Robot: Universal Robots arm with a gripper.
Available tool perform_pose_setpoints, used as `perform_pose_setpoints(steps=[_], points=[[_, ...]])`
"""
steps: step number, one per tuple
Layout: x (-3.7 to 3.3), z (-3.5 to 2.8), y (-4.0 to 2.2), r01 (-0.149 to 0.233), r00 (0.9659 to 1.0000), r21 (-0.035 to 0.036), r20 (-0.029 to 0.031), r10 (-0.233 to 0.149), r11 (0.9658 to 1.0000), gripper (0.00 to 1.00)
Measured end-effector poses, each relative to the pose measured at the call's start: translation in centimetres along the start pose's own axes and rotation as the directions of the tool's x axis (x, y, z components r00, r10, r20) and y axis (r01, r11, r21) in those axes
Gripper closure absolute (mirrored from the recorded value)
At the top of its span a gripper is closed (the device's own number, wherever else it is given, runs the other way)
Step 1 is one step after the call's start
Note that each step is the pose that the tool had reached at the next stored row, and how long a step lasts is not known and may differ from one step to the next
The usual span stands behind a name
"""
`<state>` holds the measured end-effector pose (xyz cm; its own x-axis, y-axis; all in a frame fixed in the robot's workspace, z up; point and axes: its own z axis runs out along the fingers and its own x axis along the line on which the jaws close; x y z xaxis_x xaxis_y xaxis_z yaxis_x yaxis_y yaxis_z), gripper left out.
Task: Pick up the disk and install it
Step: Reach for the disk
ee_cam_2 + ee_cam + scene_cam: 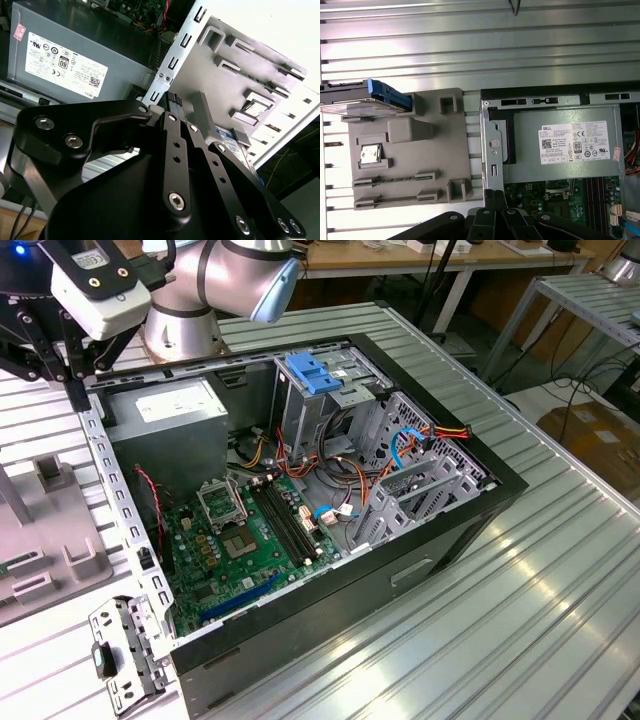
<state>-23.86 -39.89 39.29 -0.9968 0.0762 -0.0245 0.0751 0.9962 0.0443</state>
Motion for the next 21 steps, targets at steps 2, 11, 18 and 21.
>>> perform_pose_setpoints(steps=[2,11,18,21], points=[[0.11,0.00,-0.01,0.000,1.0000,0.0000,0.0000,0.000,1.0000,0.89],[0.75,-0.01,-0.06,0.000,1.0000,0.0000,0.0000,0.000,1.0000,0.89],[1.11,-0.01,-0.09,0.000,1.0000,0.0000,0.0000,0.000,1.0000,0.89],[1.30,-0.01,-0.10,0.000,1.0000,0.0000,0.0000,0.000,1.0000,0.89]])
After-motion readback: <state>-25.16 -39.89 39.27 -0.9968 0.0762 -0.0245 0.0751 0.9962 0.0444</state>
